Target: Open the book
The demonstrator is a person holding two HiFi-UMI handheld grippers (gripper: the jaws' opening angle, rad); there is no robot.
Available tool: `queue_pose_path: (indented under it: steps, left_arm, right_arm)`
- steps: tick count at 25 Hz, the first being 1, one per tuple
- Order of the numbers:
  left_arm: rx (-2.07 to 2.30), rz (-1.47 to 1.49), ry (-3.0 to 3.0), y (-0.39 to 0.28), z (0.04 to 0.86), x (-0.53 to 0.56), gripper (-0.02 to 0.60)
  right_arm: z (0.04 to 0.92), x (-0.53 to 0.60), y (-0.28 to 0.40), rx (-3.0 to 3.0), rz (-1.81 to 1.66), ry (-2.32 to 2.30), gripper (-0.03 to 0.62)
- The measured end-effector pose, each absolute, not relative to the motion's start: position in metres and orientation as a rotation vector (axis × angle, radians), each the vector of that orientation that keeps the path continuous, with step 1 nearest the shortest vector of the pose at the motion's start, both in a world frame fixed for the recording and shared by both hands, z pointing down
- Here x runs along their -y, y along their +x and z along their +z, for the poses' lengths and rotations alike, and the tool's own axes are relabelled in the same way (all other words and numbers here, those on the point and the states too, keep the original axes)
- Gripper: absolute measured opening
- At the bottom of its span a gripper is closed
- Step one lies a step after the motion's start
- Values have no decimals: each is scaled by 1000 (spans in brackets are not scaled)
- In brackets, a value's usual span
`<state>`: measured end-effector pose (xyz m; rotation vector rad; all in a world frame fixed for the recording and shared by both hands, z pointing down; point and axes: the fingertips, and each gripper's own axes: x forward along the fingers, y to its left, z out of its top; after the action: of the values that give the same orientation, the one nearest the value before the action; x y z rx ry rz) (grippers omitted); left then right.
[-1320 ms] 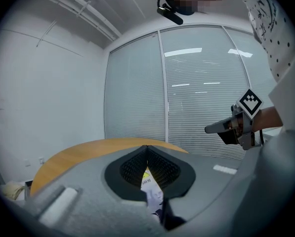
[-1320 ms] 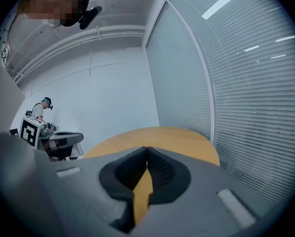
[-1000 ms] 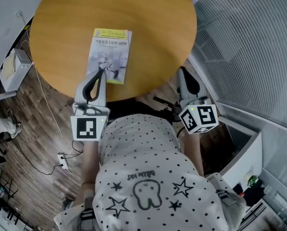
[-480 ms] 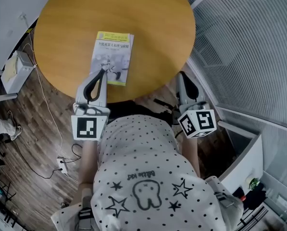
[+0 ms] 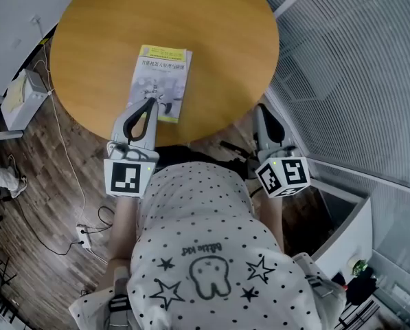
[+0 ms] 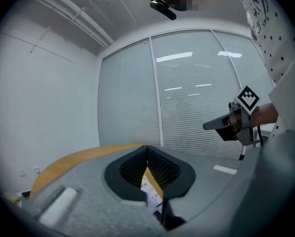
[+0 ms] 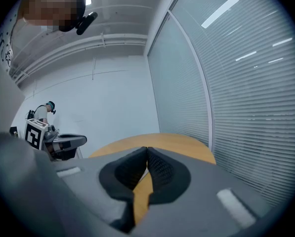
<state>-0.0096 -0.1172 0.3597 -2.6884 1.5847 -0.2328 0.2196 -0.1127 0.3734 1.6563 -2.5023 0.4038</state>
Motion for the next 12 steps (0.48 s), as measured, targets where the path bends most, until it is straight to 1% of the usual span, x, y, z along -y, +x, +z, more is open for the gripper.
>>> queue_pose_path:
  steps: [12]
  left_arm:
    - [-1545,-297,-2682,-14,370,113,9]
  right_arm:
    - [373,112,221,2499,394,1657,5]
